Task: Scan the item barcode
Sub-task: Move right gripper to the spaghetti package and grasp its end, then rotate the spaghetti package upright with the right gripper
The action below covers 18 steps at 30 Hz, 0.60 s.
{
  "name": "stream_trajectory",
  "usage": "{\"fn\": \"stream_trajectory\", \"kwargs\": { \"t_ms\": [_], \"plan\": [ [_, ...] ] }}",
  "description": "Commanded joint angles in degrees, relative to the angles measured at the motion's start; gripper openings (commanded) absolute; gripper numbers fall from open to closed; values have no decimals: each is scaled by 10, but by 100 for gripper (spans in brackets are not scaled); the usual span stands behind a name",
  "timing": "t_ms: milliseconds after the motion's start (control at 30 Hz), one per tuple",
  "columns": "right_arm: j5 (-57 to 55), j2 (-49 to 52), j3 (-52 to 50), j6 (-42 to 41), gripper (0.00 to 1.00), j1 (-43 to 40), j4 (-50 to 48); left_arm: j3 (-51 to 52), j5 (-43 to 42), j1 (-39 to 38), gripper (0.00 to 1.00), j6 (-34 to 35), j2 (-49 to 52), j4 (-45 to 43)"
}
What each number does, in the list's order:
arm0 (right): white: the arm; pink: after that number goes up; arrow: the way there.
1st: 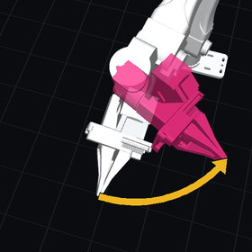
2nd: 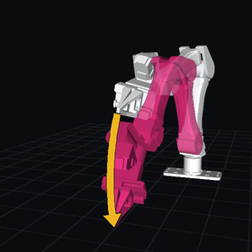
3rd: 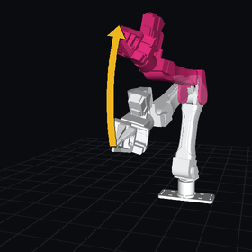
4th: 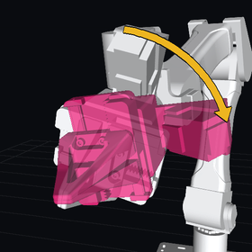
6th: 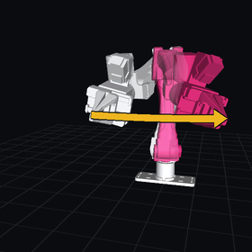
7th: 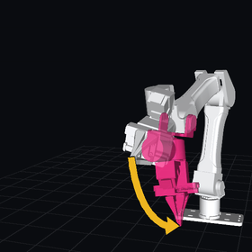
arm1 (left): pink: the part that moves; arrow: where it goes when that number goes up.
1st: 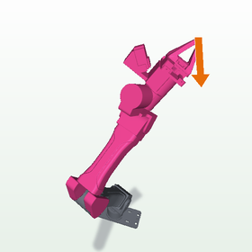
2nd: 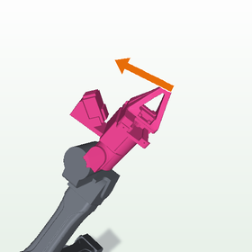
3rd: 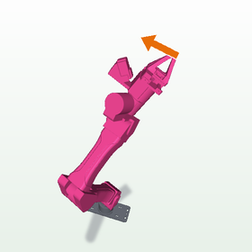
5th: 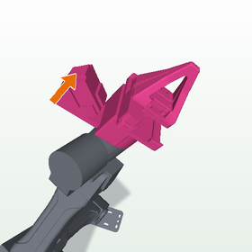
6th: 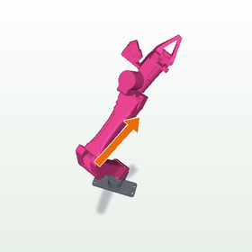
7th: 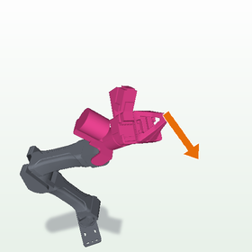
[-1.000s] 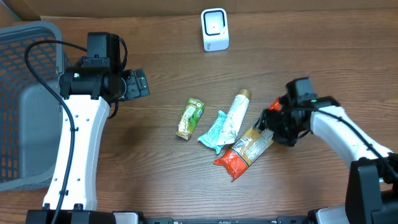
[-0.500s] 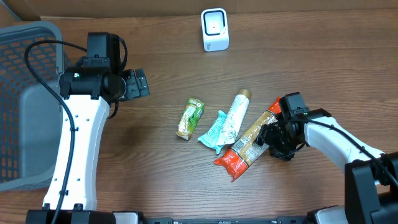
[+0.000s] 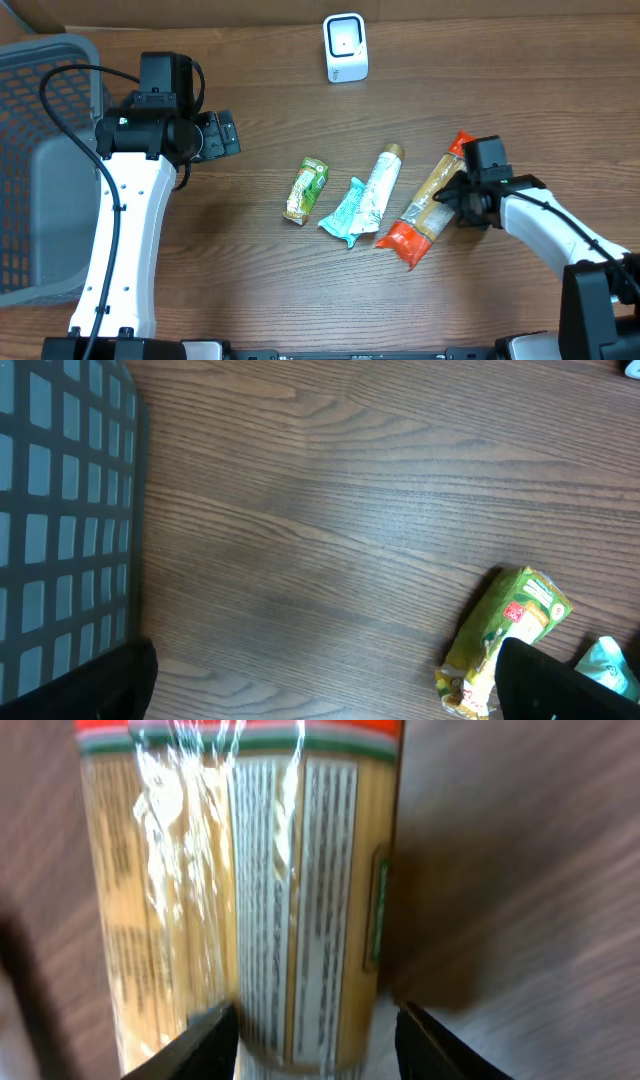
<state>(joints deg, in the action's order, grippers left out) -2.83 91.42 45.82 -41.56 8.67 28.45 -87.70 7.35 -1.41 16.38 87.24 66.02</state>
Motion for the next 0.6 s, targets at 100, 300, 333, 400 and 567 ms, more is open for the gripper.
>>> {"fn": "stream_trajectory", "kwargs": {
  "t_ms": [100, 300, 333, 400, 567],
  "plan": [
    [-41, 16, -16, 92, 65, -54, -57, 3, 5, -1, 100, 4, 2, -1],
    [190, 16, -5, 136, 69, -123, -63, 3, 5, -1, 100, 4, 2, -1],
    [231, 16, -5, 135, 69, -132, -56, 3, 5, -1, 99, 4, 2, -1],
    [300, 16, -5, 133, 69, -139, -35, 3, 5, -1, 100, 4, 2, -1],
    [295, 22, -14, 126, 69, -113, -16, 3, 5, -1, 99, 4, 2, -1]
  ]
}}
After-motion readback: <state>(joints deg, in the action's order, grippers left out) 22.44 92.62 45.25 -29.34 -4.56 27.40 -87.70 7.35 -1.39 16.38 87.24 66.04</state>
